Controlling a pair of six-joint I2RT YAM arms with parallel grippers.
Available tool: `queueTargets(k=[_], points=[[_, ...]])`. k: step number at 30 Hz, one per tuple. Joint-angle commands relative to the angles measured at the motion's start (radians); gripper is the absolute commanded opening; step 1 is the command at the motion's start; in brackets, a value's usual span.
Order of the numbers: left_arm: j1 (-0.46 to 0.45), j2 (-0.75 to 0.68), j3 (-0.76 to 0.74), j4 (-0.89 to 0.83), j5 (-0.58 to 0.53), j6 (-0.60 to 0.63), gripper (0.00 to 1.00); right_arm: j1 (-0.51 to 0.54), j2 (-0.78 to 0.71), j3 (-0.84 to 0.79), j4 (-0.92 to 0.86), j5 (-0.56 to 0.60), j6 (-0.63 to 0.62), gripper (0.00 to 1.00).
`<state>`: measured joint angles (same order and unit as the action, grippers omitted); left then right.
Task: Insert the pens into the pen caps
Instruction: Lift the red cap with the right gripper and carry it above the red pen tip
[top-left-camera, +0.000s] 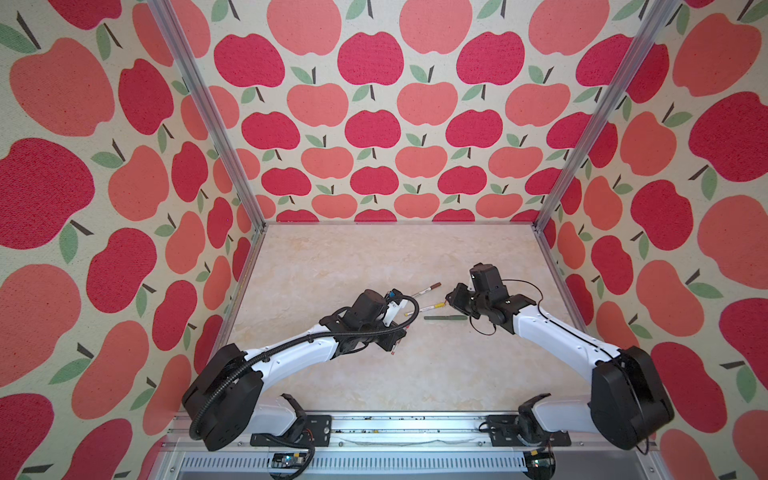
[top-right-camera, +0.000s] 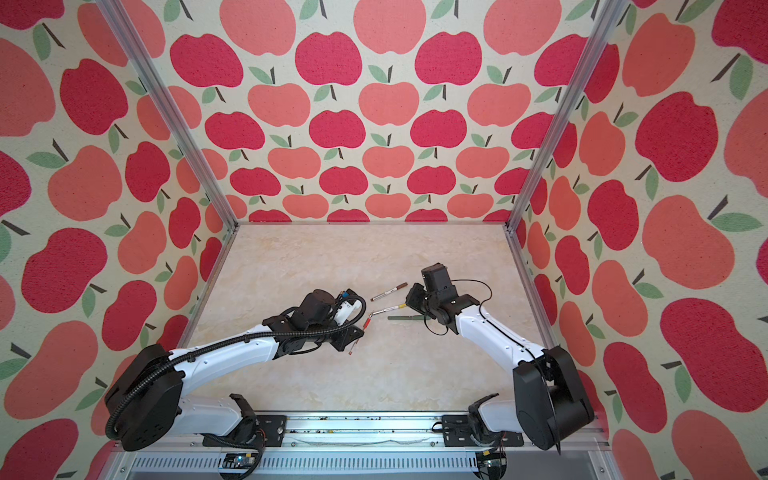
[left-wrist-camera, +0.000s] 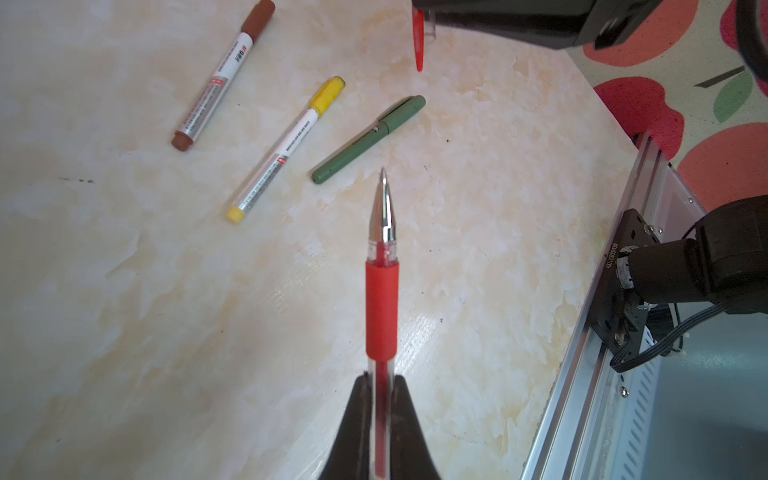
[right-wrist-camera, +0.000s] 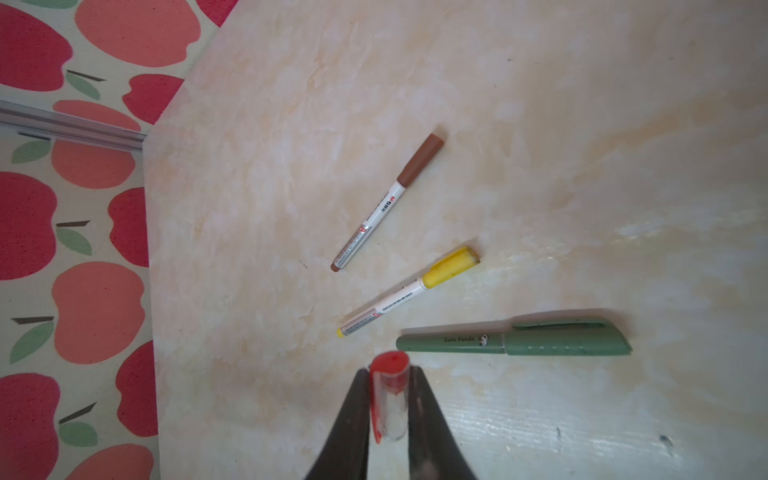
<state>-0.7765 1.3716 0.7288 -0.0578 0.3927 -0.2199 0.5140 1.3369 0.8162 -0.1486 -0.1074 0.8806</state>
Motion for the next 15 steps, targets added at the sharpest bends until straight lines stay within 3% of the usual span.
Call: queueTargets(k=[1,7,15], points=[[0.006,0.037,0.050,0.043,0.077,-0.022,0.00,-0.009,-0.036,-0.001,0.121,-0.127,-0.075,0.20],[0.021,0.060,0.055,0.115,0.091,-0.093,0.00,-0.009,-0.056,-0.016,0.235,-0.245,-0.024,0.20],[0.058,0.101,0.054,0.232,0.142,-0.202,0.00,0.029,-0.058,-0.057,0.324,-0.269,0.032,0.20]])
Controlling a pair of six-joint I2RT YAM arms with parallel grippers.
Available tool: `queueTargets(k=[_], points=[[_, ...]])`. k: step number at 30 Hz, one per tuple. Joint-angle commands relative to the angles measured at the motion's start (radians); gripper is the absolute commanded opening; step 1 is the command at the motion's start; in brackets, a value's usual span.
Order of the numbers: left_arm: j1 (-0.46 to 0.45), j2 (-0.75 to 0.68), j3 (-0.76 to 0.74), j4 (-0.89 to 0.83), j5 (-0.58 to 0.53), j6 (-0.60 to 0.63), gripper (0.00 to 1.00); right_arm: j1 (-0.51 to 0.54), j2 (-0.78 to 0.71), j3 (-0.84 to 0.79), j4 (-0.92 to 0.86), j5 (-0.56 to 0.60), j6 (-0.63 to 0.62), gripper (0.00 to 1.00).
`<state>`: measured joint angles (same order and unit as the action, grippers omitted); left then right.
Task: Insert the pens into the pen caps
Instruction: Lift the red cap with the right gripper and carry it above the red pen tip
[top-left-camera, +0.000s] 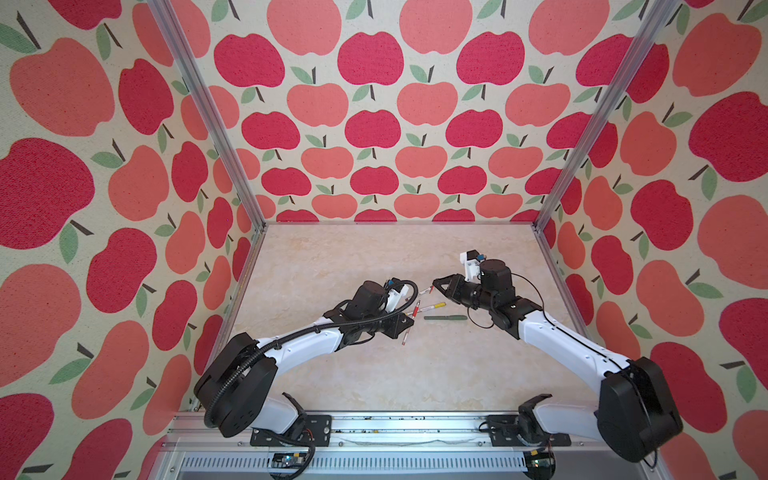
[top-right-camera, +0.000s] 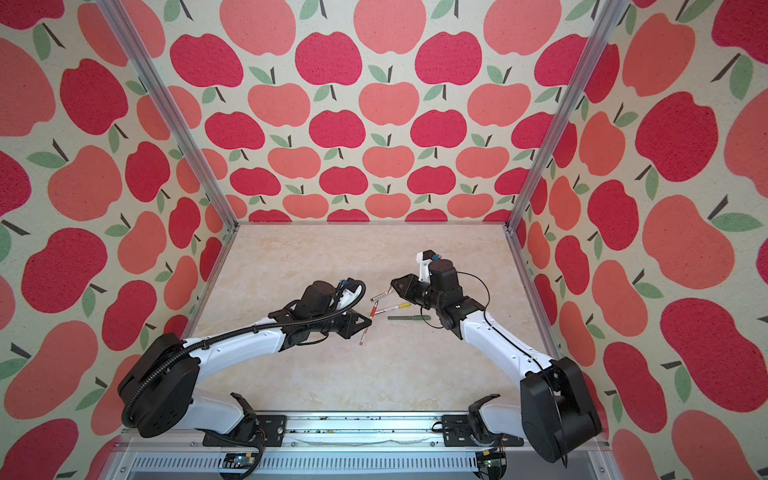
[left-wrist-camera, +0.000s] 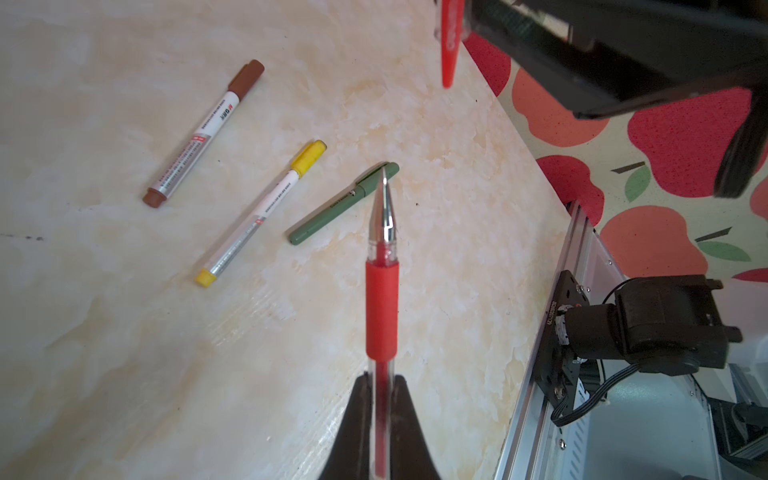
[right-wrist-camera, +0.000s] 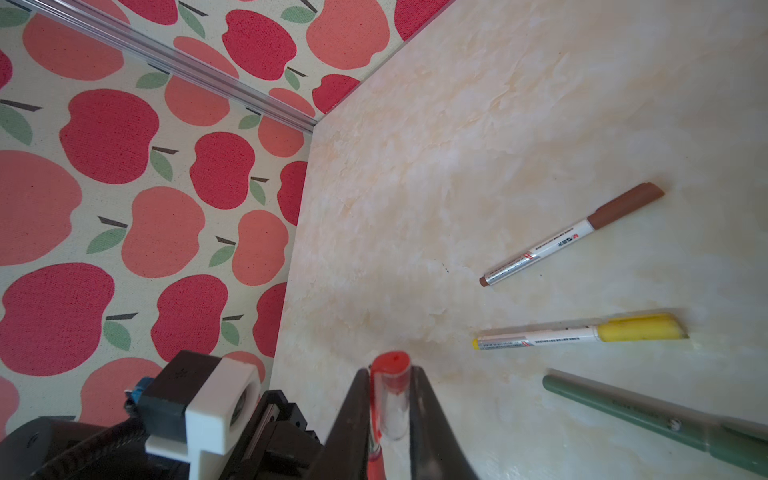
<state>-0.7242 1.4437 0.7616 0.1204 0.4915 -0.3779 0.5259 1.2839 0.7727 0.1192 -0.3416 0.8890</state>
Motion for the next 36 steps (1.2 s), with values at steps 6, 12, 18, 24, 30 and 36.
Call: queueTargets(k=[6,12,18,24,30,36], points=[[0.006,0.042,0.041,0.036,0.044,-0.041,0.00,0.030,0.019,-0.027,0.148,-0.052,0.067,0.20],[0.006,0.047,0.042,0.035,0.041,-0.039,0.00,0.036,0.058,-0.020,0.157,-0.066,0.068,0.19],[0.008,0.049,0.039,0.035,0.044,-0.040,0.00,0.037,0.096,-0.020,0.169,-0.070,0.070,0.19],[0.008,0.050,0.042,0.030,0.046,-0.033,0.00,0.038,0.137,-0.011,0.180,-0.073,0.071,0.19],[0.008,0.048,0.039,0.028,0.044,-0.031,0.00,0.043,0.161,-0.015,0.199,-0.087,0.083,0.19],[0.011,0.048,0.038,0.030,0.042,-0.030,0.00,0.045,0.164,-0.013,0.198,-0.093,0.085,0.19]])
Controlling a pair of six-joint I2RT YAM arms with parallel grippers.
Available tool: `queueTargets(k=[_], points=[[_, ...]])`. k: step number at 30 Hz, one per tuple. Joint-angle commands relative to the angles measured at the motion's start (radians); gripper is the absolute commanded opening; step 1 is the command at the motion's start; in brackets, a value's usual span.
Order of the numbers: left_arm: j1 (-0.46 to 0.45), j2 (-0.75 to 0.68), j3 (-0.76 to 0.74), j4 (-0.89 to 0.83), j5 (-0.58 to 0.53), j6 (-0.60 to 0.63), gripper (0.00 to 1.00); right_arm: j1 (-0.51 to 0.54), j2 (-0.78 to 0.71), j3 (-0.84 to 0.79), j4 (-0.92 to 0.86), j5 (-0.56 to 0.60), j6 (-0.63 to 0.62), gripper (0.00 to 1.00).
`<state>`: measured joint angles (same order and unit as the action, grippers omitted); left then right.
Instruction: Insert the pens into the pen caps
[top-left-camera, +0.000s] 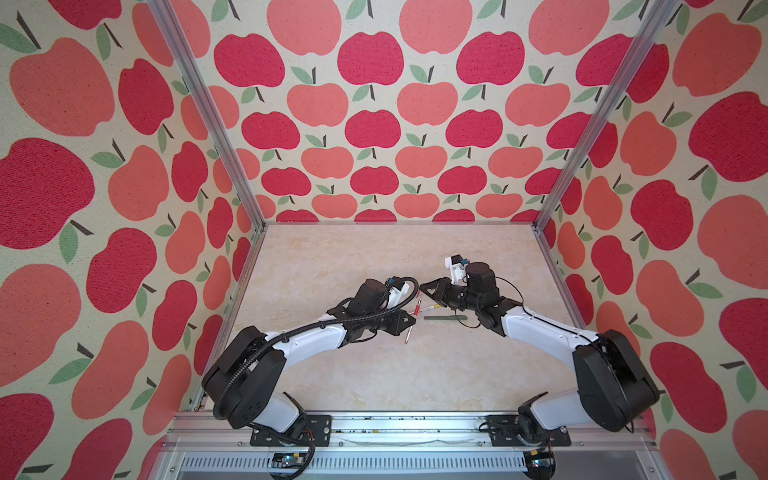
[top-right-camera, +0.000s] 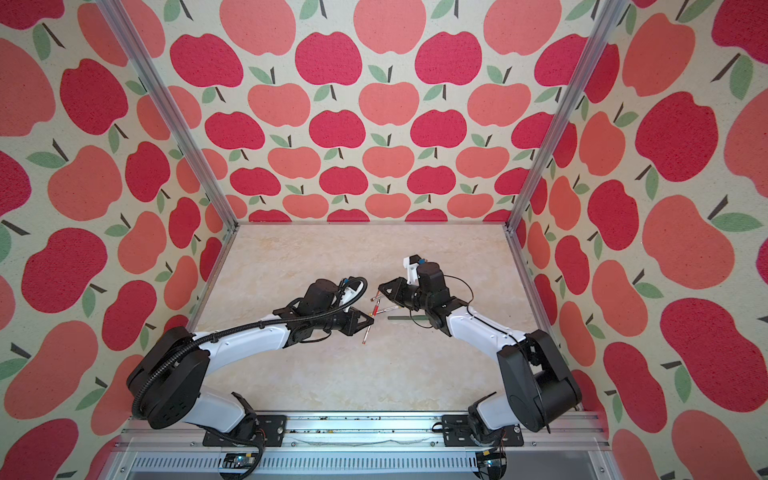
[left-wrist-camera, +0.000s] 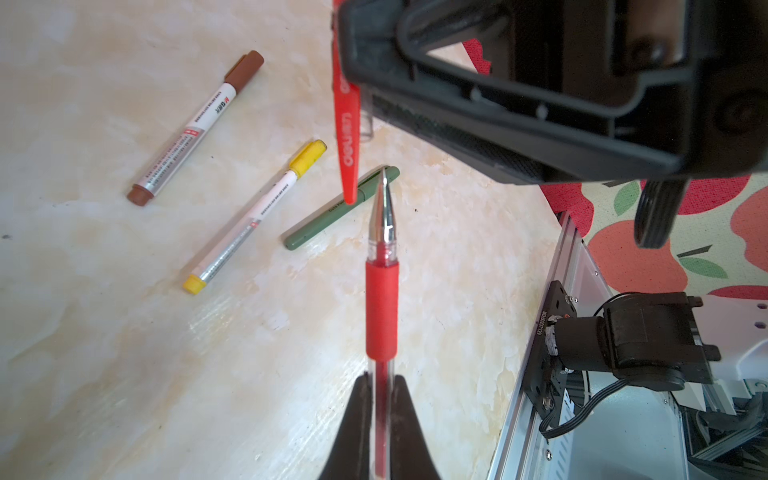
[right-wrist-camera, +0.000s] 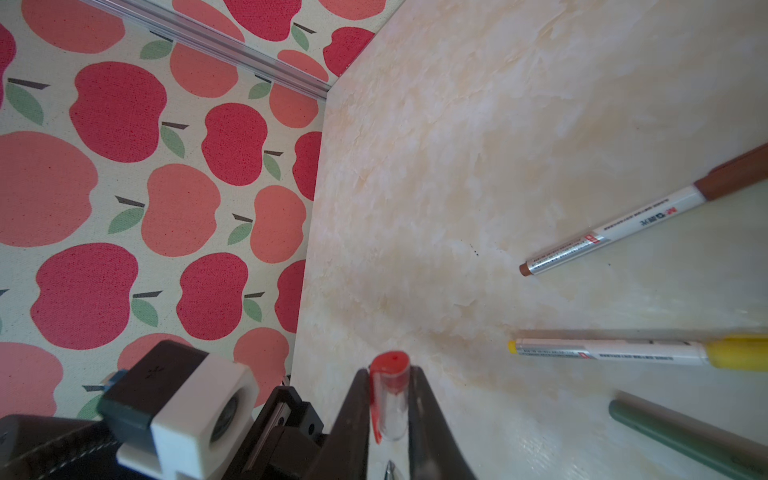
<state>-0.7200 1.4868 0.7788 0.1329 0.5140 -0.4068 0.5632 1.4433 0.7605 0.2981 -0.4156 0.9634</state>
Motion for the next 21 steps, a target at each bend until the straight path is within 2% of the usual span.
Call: queueTargets(k=[1,21], points=[[0.007,0.006,0.020,0.017,0.020,-0.001,0.00,0.008,0.002,-0.002,0.019,-0.020,0.011,0.19],[0.008,0.003,0.022,0.022,0.009,-0.002,0.00,0.027,-0.009,-0.038,0.032,-0.029,0.023,0.19]])
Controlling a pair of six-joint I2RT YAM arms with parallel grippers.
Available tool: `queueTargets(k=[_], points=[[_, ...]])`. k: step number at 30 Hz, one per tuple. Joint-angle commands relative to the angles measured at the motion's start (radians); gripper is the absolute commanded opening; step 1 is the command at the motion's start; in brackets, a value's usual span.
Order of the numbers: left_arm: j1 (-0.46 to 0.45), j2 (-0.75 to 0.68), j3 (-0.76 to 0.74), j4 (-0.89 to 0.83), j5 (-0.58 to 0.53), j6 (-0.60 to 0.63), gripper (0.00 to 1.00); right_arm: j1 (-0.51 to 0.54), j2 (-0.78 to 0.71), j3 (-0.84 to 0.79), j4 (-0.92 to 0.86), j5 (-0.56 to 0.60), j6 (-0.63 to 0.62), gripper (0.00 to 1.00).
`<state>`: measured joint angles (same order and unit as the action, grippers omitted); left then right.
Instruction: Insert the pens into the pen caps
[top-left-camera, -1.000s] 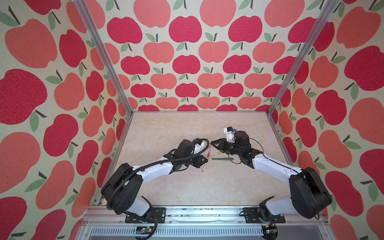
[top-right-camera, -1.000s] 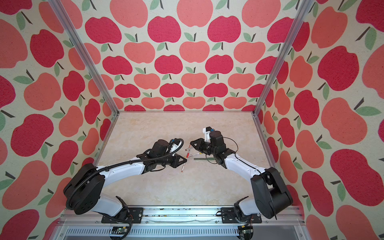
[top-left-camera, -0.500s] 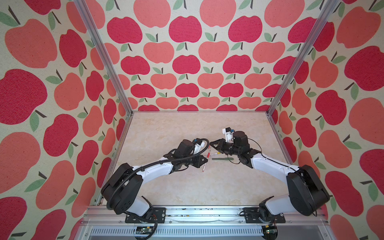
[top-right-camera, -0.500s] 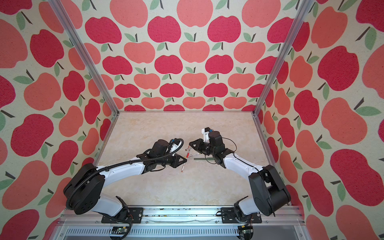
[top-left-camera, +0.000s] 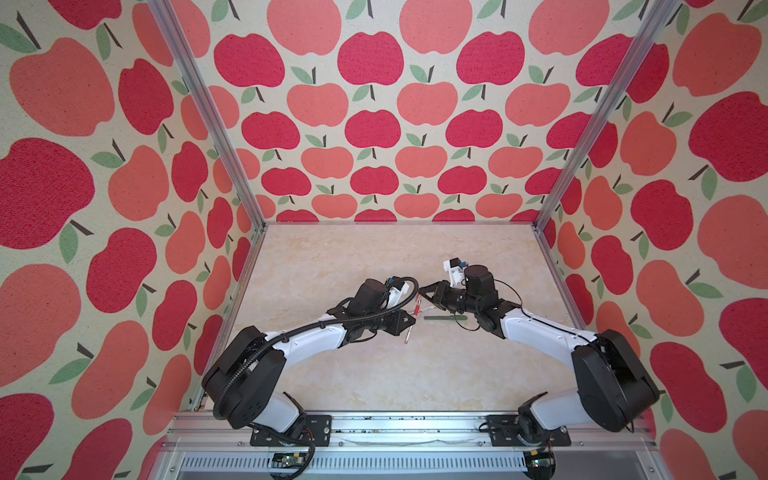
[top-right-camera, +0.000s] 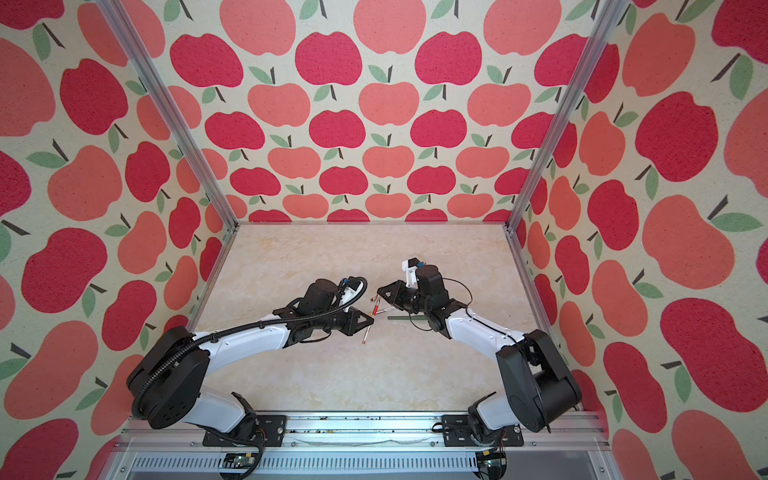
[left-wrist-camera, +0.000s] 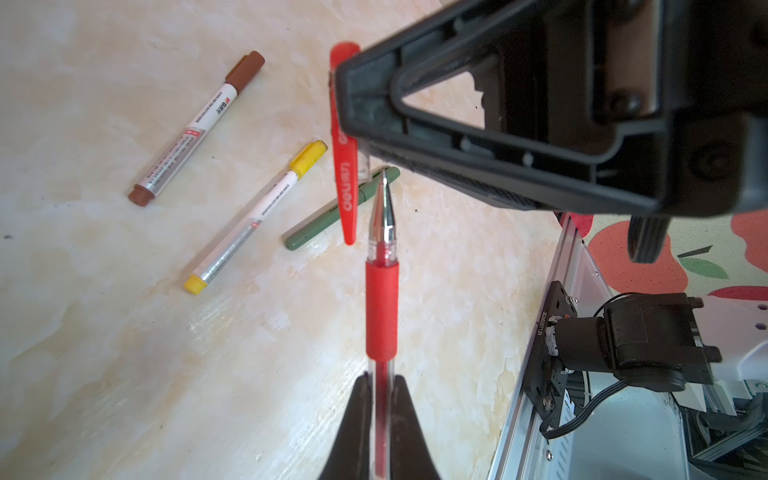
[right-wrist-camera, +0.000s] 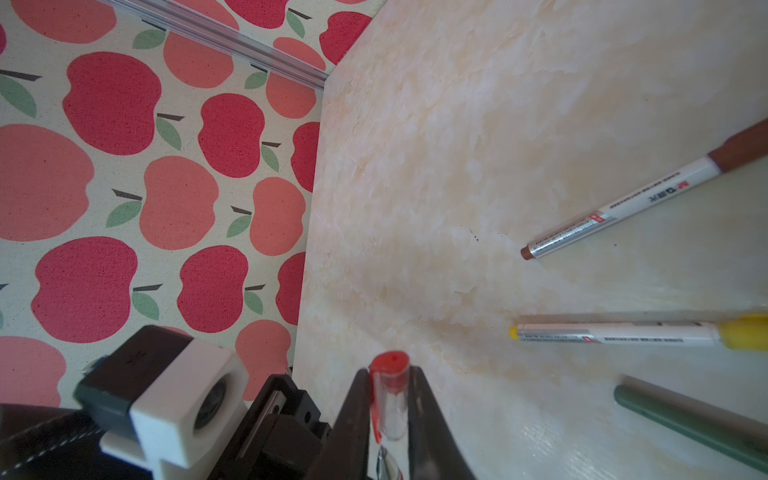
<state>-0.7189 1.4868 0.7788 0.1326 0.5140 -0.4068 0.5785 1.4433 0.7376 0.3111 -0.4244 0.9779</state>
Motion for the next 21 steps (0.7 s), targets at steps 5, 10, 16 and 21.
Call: queueTargets(k=[5,10,16,21], points=[[0.009,0.004,0.020,0.037,-0.002,-0.001,0.00,0.024,-0.028,-0.026,0.013,-0.031,-0.008,0.19],[0.017,-0.004,0.023,0.062,-0.017,-0.001,0.00,0.031,-0.050,-0.038,-0.019,-0.021,-0.024,0.19],[0.027,-0.008,0.028,0.065,-0.013,0.005,0.00,0.029,-0.080,-0.053,-0.050,0.010,-0.042,0.18],[0.024,0.010,0.021,0.050,0.016,-0.002,0.00,0.002,-0.079,-0.042,-0.013,0.022,-0.023,0.18]])
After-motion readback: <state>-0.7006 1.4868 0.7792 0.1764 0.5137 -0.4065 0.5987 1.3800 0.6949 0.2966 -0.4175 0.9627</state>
